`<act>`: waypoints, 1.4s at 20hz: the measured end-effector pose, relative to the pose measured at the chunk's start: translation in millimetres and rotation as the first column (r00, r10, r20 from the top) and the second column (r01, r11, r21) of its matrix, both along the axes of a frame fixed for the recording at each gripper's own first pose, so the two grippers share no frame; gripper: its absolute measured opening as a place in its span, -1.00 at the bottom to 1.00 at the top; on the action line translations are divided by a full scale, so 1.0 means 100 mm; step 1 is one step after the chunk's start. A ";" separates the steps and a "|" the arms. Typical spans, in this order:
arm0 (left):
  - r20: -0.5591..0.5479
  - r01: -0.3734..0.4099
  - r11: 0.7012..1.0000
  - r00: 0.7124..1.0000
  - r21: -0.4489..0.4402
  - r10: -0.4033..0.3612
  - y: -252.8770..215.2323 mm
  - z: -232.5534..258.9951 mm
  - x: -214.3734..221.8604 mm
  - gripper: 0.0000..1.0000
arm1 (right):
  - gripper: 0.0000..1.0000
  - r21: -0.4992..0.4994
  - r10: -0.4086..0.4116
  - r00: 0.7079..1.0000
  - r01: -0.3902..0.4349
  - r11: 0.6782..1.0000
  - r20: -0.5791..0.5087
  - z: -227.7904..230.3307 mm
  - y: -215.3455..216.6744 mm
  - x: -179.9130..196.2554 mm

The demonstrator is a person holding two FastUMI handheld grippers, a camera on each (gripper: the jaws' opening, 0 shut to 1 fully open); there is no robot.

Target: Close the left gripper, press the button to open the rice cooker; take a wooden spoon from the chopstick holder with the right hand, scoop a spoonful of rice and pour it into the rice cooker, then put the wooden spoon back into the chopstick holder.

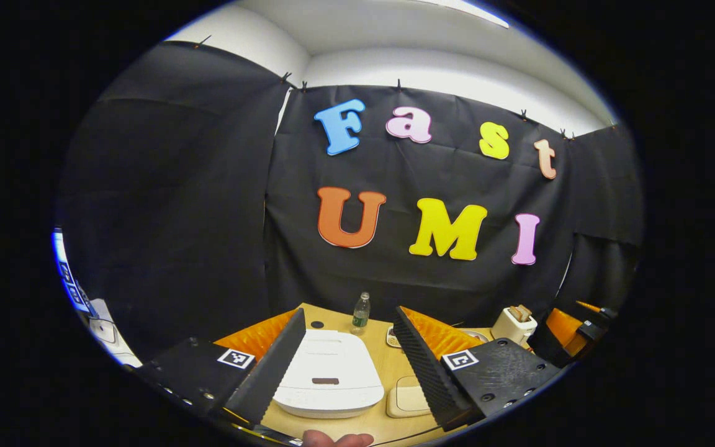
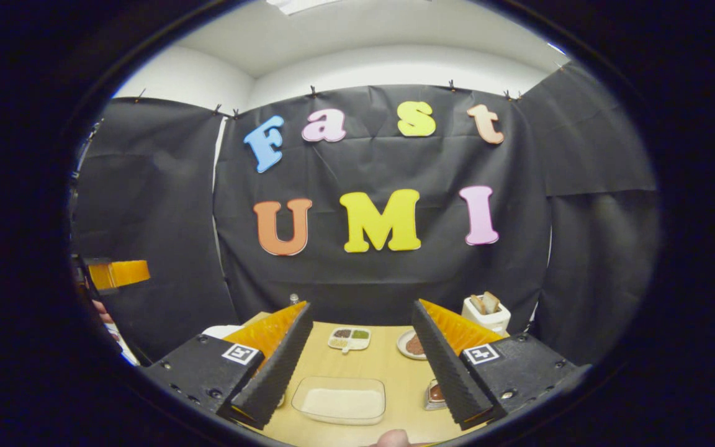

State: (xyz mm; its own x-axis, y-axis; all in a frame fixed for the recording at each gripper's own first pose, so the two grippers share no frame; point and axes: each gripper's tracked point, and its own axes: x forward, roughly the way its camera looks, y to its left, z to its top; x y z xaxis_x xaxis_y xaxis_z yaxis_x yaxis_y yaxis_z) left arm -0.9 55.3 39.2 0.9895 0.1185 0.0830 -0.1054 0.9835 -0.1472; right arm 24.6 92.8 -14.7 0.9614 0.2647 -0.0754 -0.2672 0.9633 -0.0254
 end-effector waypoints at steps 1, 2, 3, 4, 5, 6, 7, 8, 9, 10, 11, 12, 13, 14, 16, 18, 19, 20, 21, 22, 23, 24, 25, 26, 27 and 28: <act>0.022 -0.006 1.000 1.000 0.020 0.006 0.00 0.02 -0.06 0.89 | 1.00 0.002 -0.003 1.000 0.003 1.000 0.011 0.04 0.03 -0.05; 0.049 -0.012 0.999 0.999 0.041 0.010 0.00 0.05 -0.11 0.89 | 1.00 0.006 -0.005 1.000 0.004 1.000 0.017 0.06 0.06 -0.10; 0.068 -0.020 0.998 0.998 0.061 0.016 0.01 0.06 -0.15 0.89 | 1.00 0.011 -0.004 1.000 0.003 1.000 0.020 0.07 0.10 -0.14; 0.091 -0.024 0.996 0.996 0.081 0.017 0.01 0.08 -0.20 0.89 | 1.00 0.013 -0.001 1.000 0.001 1.000 0.025 0.06 0.14 -0.21; 0.114 -0.033 0.995 0.993 0.099 0.021 0.01 0.11 -0.22 0.89 | 1.00 0.012 -0.004 1.000 0.004 1.000 0.031 0.06 0.17 -0.26; 0.132 -0.039 0.993 0.991 0.111 0.024 0.02 0.12 -0.24 0.88 | 1.00 0.014 -0.006 0.999 0.005 1.000 0.036 0.06 0.18 -0.29; 0.148 -0.039 0.992 0.989 0.118 0.021 0.02 0.14 -0.29 0.89 | 1.00 0.020 -0.007 0.999 0.006 1.000 0.037 0.05 0.22 -0.33; 0.166 -0.037 0.992 0.986 0.123 0.016 0.02 0.18 -0.33 0.88 | 1.00 0.030 -0.008 0.999 0.007 1.000 0.043 0.06 0.26 -0.37; 0.180 -0.040 0.991 0.984 0.129 0.016 0.04 0.18 -0.36 0.89 | 1.00 0.038 -0.007 0.999 0.005 0.999 0.048 0.06 0.29 -0.41; 0.201 -0.047 0.990 0.979 0.133 0.019 0.06 0.21 -0.39 0.89 | 1.00 0.046 -0.004 0.998 0.001 0.999 0.055 0.07 0.33 -0.44; 0.218 -0.045 0.990 0.976 0.136 0.014 0.06 0.25 -0.38 0.89 | 1.00 0.053 -0.009 0.998 0.006 0.999 0.062 0.08 0.35 -0.47; 0.227 -0.040 0.989 0.974 0.140 0.008 0.06 0.27 -0.39 0.88 | 1.00 0.054 -0.015 0.998 0.011 0.998 0.063 0.06 0.36 -0.49; 0.229 -0.040 0.989 0.973 0.144 0.006 0.06 0.23 -0.39 0.87 | 1.00 0.052 -0.017 0.998 0.014 0.999 0.061 0.04 0.38 -0.50; 0.227 -0.034 0.988 0.974 0.150 -0.001 0.05 0.22 -0.39 0.87 | 1.00 0.053 -0.016 0.998 0.013 0.999 0.058 0.03 0.42 -0.53; 0.216 -0.035 0.985 0.976 0.169 -0.002 0.08 0.17 -0.36 0.87 | 1.00 0.053 -0.014 0.999 0.012 0.999 0.051 -0.02 0.48 -0.55; 0.201 -0.028 0.985 0.980 0.173 -0.007 0.09 0.12 -0.36 0.87 | 1.00 0.049 -0.011 0.999 0.009 0.999 0.043 -0.07 0.54 -0.58; 0.193 -0.026 0.985 0.981 0.171 -0.007 0.10 0.11 -0.35 0.88 | 1.00 0.046 -0.009 0.999 0.007 0.999 0.040 -0.08 0.57 -0.59; 0.188 -0.035 0.984 0.982 0.172 0.002 0.14 0.11 -0.35 0.88 | 1.00 0.044 -0.007 0.999 0.005 0.999 0.038 -0.09 0.60 -0.60; 0.194 -0.043 0.984 0.981 0.174 0.009 0.20 0.12 -0.35 0.87 | 1.00 0.044 -0.005 0.999 0.003 0.999 0.035 -0.11 0.63 -0.60; 0.196 -0.047 0.984 0.981 0.175 0.012 0.23 0.11 -0.35 0.87 | 1.00 0.046 -0.001 0.999 0.000 0.999 0.036 -0.12 0.66 -0.60; 0.197 -0.054 0.983 0.980 0.173 0.019 0.26 0.11 -0.36 0.86 | 1.00 0.045 0.004 0.999 -0.006 0.999 0.036 -0.12 0.69 -0.60; 0.198 -0.057 0.984 0.980 0.171 0.022 0.28 0.10 -0.36 0.86 | 1.00 0.043 0.004 0.999 -0.005 0.999 0.040 -0.11 0.71 -0.61; 0.199 -0.055 0.984 0.980 0.171 0.020 0.28 0.11 -0.37 0.86 | 1.00 0.042 0.002 0.999 -0.004 0.999 0.045 -0.10 0.72 -0.61; 0.197 -0.054 0.983 0.980 0.174 0.019 0.27 0.09 -0.37 0.86 | 1.00 0.042 0.002 0.999 -0.004 0.999 0.049 -0.09 0.73 -0.60; 0.194 -0.048 0.983 0.981 0.179 0.012 0.26 0.08 -0.36 0.86 | 1.00 0.041 0.001 0.999 -0.003 0.999 0.050 -0.09 0.74 -0.59; 0.189 -0.044 0.983 0.982 0.181 0.009 0.24 0.07 -0.34 0.86 | 1.00 0.042 0.000 0.999 -0.002 0.999 0.050 -0.09 0.74 -0.60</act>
